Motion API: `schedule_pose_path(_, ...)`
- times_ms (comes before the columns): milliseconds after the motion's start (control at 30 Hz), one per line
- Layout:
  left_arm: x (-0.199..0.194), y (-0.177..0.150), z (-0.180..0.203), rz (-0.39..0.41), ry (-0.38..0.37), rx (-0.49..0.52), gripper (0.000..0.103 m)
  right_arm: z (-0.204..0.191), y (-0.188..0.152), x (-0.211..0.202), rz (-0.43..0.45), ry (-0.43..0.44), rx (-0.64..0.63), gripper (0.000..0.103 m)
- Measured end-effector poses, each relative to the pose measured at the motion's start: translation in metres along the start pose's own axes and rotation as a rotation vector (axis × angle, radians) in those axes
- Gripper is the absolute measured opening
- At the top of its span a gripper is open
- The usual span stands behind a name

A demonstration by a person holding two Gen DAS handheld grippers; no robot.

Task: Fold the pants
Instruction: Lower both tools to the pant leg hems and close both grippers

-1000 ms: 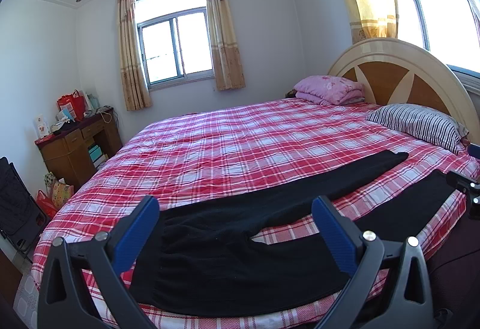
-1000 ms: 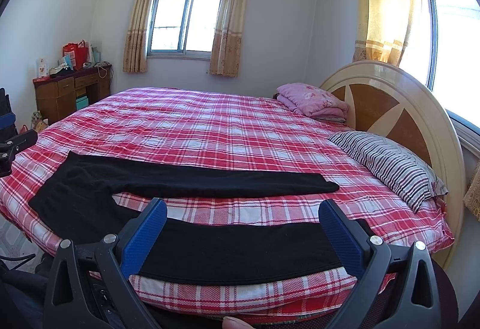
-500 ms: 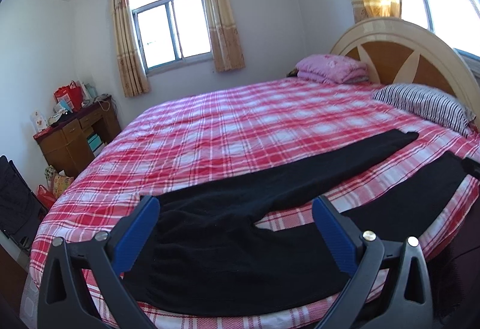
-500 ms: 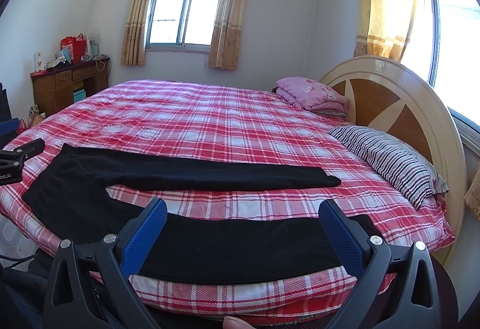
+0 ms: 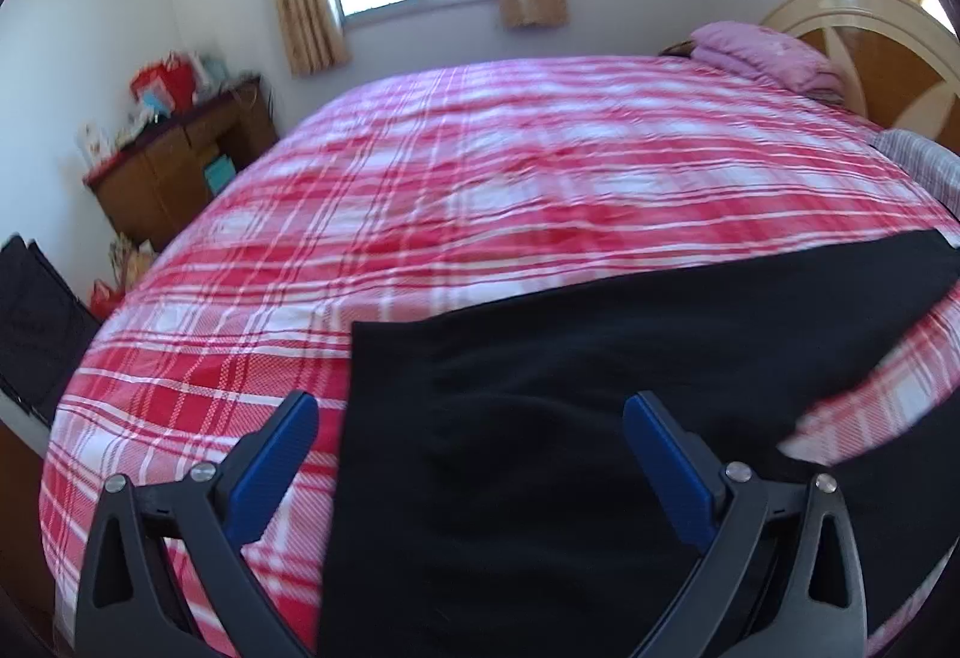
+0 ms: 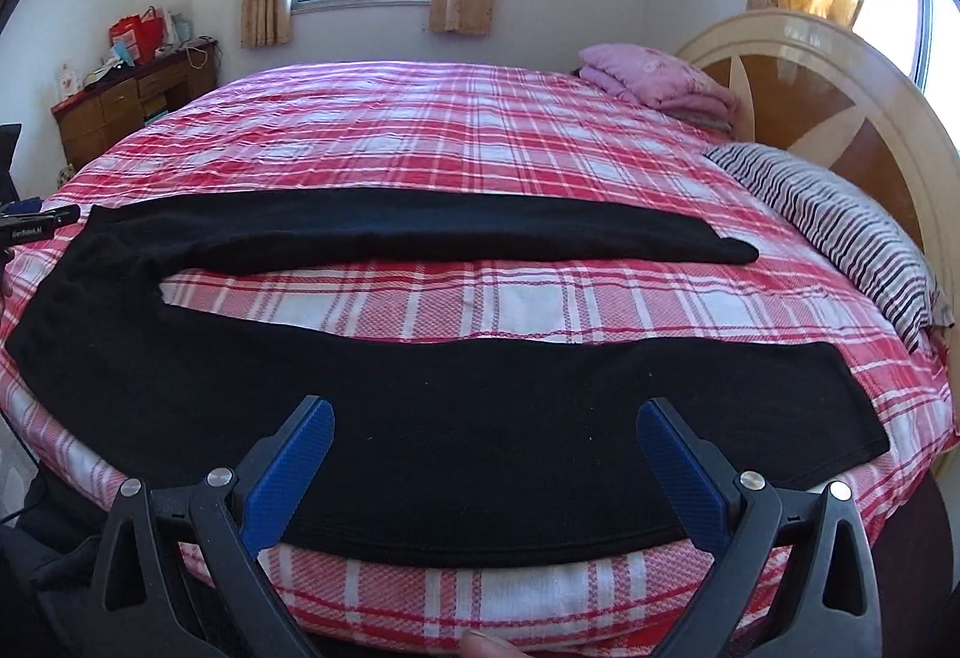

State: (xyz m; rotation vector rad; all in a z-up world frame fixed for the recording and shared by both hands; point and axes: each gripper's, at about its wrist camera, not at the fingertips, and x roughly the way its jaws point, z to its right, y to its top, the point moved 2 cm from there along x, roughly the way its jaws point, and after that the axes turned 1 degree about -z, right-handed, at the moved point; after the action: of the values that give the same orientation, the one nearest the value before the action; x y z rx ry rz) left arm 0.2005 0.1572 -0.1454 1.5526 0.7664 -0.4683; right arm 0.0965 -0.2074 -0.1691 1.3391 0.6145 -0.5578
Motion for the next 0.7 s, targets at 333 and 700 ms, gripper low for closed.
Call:
schedule_pose_path(333,0.089,0.023,-0.040,-0.127,-0.090,-0.058,0.090,0.013,0.026,0.033,-0.029,-0.005,0.001,0.102)
schedule_pose_path(700,0.130,0.022,-0.053,-0.218,-0.179,-0.083,0.070,0.046,0.061,0.075,-0.083,0.009,0.047,0.074)
